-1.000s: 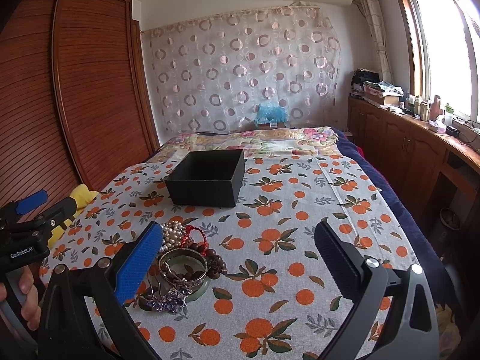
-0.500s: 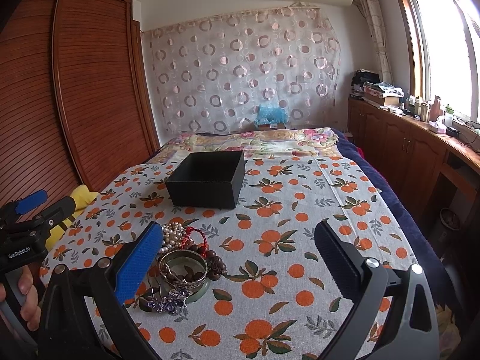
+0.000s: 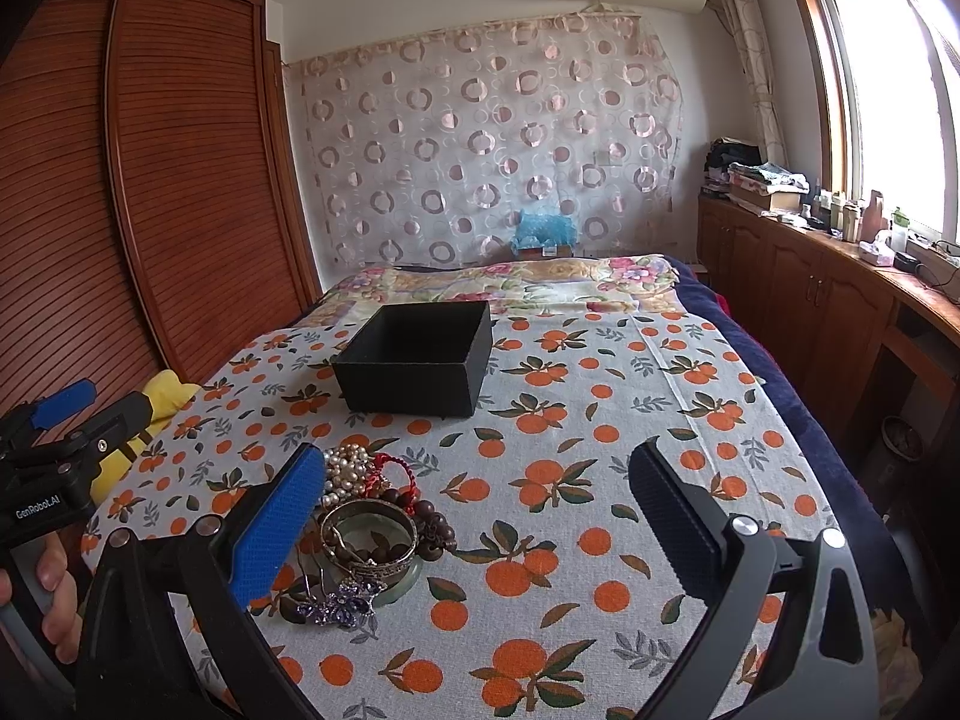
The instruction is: Organize jewelry
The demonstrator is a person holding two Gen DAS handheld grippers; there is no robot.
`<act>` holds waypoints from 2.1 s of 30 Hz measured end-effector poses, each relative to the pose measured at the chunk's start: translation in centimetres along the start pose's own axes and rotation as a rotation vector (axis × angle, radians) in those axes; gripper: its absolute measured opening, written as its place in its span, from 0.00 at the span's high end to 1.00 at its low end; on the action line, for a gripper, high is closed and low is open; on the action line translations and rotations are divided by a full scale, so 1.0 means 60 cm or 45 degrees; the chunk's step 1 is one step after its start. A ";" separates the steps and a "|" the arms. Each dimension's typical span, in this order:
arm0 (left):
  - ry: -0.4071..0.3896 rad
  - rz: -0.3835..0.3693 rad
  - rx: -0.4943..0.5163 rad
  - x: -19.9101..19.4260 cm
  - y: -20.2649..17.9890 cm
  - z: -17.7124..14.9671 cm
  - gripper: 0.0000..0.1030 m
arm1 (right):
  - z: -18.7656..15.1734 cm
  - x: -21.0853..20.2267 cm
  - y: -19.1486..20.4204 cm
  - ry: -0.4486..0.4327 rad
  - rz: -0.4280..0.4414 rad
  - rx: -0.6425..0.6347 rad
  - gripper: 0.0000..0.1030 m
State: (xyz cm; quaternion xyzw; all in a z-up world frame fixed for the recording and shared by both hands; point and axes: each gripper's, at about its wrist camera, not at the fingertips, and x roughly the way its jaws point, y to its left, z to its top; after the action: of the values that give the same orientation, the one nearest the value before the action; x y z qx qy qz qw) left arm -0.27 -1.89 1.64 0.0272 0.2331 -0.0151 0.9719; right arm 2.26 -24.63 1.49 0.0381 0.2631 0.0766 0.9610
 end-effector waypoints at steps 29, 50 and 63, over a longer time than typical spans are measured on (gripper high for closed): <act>0.011 -0.009 -0.001 0.009 0.001 -0.006 0.06 | 0.002 -0.001 0.002 -0.002 0.020 0.001 0.02; 0.278 -0.162 0.126 0.131 0.027 -0.050 0.06 | -0.025 0.101 0.041 0.276 0.339 -0.284 0.16; 0.369 -0.206 0.133 0.174 0.031 -0.062 0.06 | -0.024 0.186 0.072 0.517 0.498 -0.371 0.69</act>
State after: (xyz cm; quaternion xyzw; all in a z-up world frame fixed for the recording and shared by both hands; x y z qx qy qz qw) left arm 7.39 0.05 -6.32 0.0606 0.3712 -0.1012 0.9210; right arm 10.48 -18.47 -4.86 -0.0659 0.4236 0.3029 0.8511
